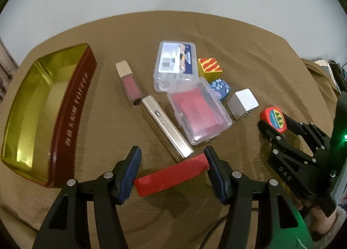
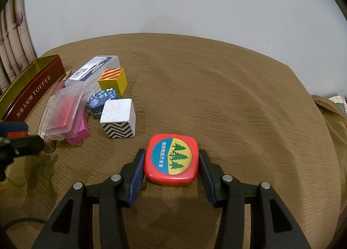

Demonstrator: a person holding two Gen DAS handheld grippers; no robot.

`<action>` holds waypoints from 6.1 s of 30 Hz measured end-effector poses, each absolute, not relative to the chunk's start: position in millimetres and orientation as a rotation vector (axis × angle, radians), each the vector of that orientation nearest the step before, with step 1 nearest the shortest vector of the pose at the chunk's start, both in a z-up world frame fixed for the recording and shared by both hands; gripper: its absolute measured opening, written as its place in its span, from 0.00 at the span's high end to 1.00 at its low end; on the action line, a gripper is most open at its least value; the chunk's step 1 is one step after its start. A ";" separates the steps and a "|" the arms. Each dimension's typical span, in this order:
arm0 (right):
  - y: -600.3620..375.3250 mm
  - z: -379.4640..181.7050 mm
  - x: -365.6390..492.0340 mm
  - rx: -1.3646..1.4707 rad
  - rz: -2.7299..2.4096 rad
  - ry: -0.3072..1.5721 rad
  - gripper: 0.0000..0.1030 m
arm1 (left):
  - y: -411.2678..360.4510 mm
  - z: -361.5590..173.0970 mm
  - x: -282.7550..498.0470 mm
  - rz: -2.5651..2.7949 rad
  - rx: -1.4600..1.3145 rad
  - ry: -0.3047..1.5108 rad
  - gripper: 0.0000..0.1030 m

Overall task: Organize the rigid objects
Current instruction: 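Grasp the red rectangular block with the left gripper while the right holds the tape measure, then carry the red block into the gold tin and open the left gripper, then lower the red tape measure into the tin and open the right gripper, then move the right gripper to the white zigzag cube and grasp it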

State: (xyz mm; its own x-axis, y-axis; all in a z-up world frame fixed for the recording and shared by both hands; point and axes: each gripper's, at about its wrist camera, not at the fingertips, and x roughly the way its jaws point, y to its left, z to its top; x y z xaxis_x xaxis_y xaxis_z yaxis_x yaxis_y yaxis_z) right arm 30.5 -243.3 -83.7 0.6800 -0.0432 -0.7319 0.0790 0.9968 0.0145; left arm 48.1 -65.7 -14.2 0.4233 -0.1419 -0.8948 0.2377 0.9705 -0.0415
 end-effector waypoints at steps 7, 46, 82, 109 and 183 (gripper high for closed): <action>-243.2 -83.9 30.5 0.046 -0.069 0.820 0.53 | -38.3 8.8 56.4 -0.208 0.074 1.087 0.46; -244.3 -82.9 30.1 0.046 -0.069 0.823 0.52 | 168.7 -8.2 121.8 -0.016 -0.146 1.215 0.46; -245.3 -81.9 29.9 0.046 -0.068 0.824 0.53 | 141.9 -7.0 94.4 0.121 0.095 1.095 0.36; -242.9 -49.5 30.2 0.085 -0.147 0.779 0.54 | 201.7 22.4 47.3 0.292 -0.119 1.023 0.23; 50.6 -2.1 134.0 -0.164 0.395 0.772 0.53 | 227.6 8.4 55.2 0.371 -0.204 1.066 0.22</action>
